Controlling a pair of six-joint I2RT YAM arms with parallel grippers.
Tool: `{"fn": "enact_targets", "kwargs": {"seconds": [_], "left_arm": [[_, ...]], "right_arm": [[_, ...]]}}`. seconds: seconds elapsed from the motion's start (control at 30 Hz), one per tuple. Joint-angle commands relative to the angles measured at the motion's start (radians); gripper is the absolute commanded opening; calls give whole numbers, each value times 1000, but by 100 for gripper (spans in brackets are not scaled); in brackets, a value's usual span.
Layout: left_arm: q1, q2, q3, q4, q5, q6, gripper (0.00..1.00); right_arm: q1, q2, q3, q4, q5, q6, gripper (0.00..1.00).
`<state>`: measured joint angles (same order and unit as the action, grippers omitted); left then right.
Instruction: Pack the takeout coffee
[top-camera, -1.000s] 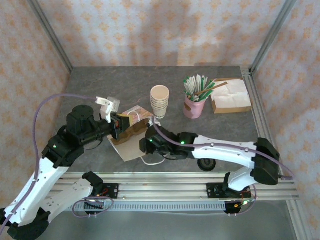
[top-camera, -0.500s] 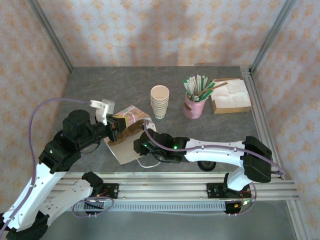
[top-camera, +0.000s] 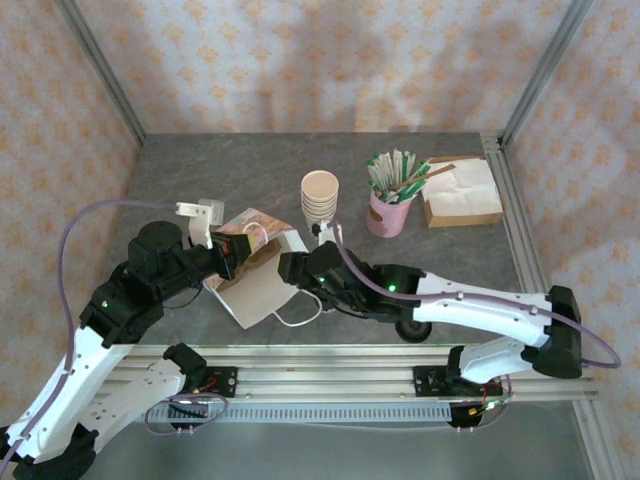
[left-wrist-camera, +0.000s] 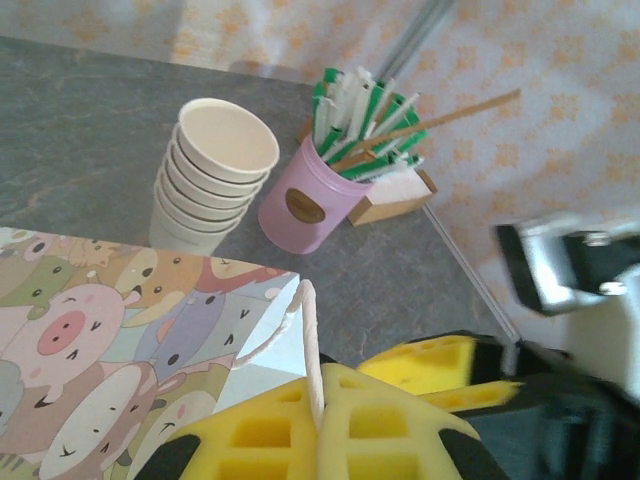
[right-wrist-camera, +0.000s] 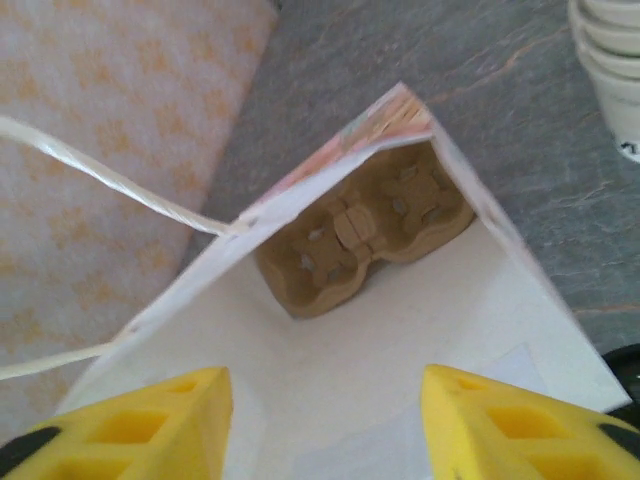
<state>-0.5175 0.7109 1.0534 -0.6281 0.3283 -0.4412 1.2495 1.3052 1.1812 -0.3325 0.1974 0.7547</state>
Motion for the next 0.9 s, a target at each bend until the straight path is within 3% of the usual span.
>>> {"fn": "enact_targets", "kwargs": {"seconds": [0.0,0.07,0.23,0.57,0.87], "left_arm": [[-6,22,58,21,-102,-73,0],[-6,28,57,35,-175,-164,0],[-4,43,71,117,-232,-340,0],[-4,136,110,317,-205,-540,0],[23,79,-95,611,-223,-737,0]], "right_arm": [[7,-34,53,-219,98,91,59],[5,-50,40,-247,119,125,60],[-24,-88,21,-224,135,141,63],[-89,-79,104,-236,139,58,65],[-105,-62,219,-329,230,-76,63]]}}
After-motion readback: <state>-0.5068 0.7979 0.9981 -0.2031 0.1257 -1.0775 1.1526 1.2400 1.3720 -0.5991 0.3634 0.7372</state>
